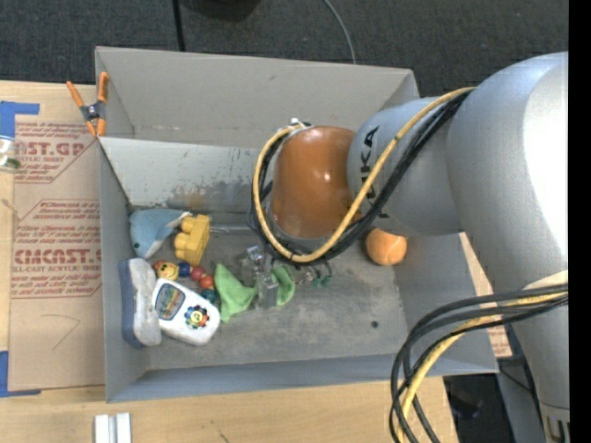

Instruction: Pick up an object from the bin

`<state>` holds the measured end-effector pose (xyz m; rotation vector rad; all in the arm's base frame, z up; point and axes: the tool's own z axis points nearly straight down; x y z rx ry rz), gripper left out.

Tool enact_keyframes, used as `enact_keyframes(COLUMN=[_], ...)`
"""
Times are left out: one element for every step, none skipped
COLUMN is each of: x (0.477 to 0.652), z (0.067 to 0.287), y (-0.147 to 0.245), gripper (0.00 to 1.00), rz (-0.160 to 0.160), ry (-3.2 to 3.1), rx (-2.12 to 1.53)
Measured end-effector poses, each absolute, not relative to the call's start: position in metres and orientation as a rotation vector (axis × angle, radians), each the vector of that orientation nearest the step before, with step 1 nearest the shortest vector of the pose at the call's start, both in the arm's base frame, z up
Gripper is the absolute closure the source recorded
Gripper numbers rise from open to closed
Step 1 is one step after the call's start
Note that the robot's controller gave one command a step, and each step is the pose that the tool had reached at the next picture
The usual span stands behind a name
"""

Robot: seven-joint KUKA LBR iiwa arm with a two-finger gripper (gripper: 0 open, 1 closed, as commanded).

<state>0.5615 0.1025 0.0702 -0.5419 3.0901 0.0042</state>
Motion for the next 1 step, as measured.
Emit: enact_keyframes(x=[0.5602], z=[0.0741], y=[0.1023], gripper=[1.0], rz=[0.004], ry=[3.094], rx=[-0.542])
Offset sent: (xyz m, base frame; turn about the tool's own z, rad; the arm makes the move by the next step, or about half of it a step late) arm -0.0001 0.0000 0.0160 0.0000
